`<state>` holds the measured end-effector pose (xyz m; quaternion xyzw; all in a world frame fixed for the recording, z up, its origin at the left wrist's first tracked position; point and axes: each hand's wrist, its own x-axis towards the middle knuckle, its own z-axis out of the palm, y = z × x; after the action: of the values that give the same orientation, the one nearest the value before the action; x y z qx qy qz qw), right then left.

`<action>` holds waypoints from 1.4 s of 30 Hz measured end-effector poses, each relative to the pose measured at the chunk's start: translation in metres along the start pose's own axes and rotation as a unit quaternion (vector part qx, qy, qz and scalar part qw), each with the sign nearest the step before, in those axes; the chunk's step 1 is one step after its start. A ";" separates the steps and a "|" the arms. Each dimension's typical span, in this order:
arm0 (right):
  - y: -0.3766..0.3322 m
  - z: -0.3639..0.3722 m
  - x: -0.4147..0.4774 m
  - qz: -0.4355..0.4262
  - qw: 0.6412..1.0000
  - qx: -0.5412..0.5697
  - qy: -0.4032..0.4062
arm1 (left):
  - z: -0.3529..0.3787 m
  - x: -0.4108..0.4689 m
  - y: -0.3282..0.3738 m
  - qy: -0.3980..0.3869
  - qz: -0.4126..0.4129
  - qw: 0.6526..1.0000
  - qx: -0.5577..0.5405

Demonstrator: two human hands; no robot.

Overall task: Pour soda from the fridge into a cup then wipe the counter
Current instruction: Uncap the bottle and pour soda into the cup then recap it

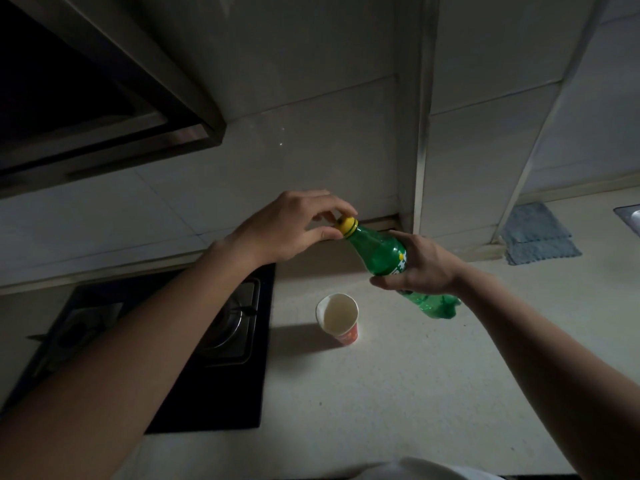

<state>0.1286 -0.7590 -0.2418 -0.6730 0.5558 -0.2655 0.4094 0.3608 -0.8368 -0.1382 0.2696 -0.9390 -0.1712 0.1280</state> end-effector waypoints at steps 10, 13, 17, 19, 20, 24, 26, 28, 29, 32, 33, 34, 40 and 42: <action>-0.004 0.003 0.005 -0.012 0.998 -0.052 0.026 | 0.000 0.000 0.003 0.000 -0.030 1.000 0.003; -0.002 0.004 0.005 -0.017 0.996 -0.078 0.037 | 0.002 0.000 0.003 -0.008 -0.039 0.999 0.019; -0.002 0.003 0.003 -0.005 0.998 -0.044 0.032 | 0.000 -0.001 -0.001 -0.026 -0.041 0.999 -0.003; -0.001 0.003 0.001 0.000 0.999 -0.024 0.034 | -0.002 -0.001 -0.001 -0.026 -0.043 0.998 -0.023; -0.001 0.003 0.000 -0.001 0.999 -0.026 0.037 | -0.003 -0.001 0.001 -0.025 -0.037 0.999 -0.023; -0.001 0.004 0.000 -0.005 0.999 -0.038 0.035 | -0.002 0.002 0.007 -0.009 -0.004 1.000 -0.008; -0.002 0.004 -0.001 -0.008 0.998 -0.044 0.032 | -0.001 0.003 0.008 -0.014 -0.027 1.000 -0.002; -0.003 0.005 -0.003 -0.010 0.997 -0.065 0.033 | -0.001 0.003 0.008 -0.027 -0.047 0.998 0.006; -0.004 0.005 -0.003 -0.011 0.996 -0.079 0.036 | -0.001 0.002 0.008 -0.034 -0.055 0.998 0.008; -0.006 0.005 -0.005 -0.006 0.996 -0.078 0.033 | -0.001 0.002 0.011 -0.040 -0.077 0.996 0.006; -0.007 0.004 -0.006 -0.003 0.997 -0.066 0.030 | 0.000 0.002 0.011 -0.040 -0.081 0.996 0.006; -0.008 0.004 -0.007 0.000 0.998 -0.056 0.028 | 0.001 0.002 0.011 -0.039 -0.082 0.996 0.004; -0.008 0.005 -0.012 0.022 0.999 -0.014 0.022 | 0.004 -0.001 0.009 -0.027 -0.044 0.998 -0.044; -0.008 0.006 -0.011 0.024 0.999 -0.026 0.022 | 0.006 0.000 0.010 -0.021 -0.025 0.999 -0.031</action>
<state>0.1351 -0.7462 -0.2369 -0.6640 0.5874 -0.2558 0.3856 0.3545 -0.8278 -0.1395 0.2853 -0.9285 -0.2094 0.1121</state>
